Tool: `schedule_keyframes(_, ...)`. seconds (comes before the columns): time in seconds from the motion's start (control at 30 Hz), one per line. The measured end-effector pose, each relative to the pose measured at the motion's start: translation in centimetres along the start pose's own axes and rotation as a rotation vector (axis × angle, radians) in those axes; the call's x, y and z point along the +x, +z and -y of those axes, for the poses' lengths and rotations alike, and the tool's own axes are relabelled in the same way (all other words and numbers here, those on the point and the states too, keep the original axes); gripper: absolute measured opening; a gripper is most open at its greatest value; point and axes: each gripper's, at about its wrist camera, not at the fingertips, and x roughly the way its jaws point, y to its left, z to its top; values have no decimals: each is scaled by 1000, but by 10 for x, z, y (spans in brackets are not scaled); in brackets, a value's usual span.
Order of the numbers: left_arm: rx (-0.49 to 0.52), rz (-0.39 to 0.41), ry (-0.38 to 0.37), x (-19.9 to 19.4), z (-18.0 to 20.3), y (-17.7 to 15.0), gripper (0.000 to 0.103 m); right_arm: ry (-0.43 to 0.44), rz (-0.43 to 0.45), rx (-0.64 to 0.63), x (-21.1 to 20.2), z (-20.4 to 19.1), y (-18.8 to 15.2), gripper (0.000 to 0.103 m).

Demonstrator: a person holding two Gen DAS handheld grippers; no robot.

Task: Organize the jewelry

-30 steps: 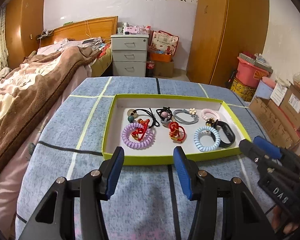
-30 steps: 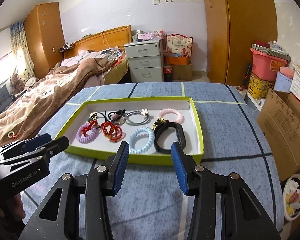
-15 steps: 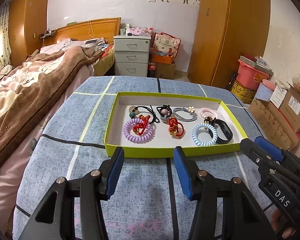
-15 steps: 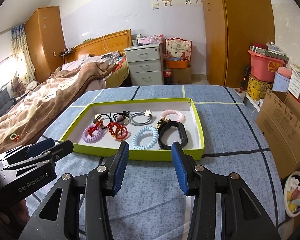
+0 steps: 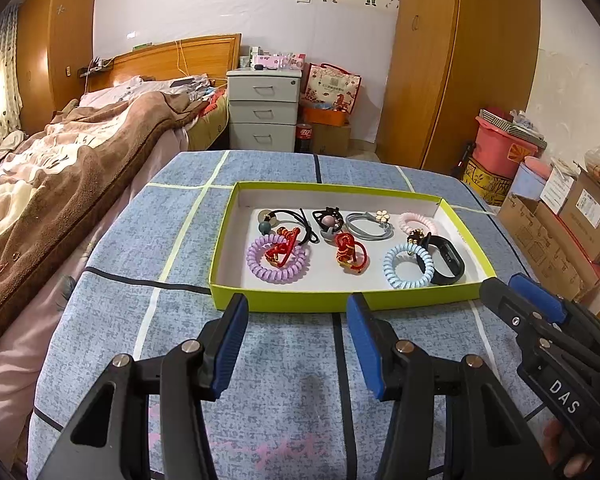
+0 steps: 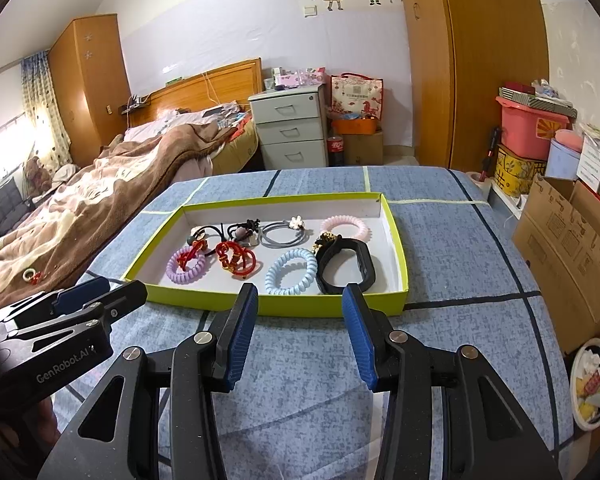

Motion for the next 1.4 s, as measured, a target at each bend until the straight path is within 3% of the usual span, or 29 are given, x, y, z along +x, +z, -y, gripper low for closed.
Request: schedule_keyframes(1.4, 4, -17, 15, 0, -2, -1, 53, -6, -7, 16, -4, 3, 1, 45)
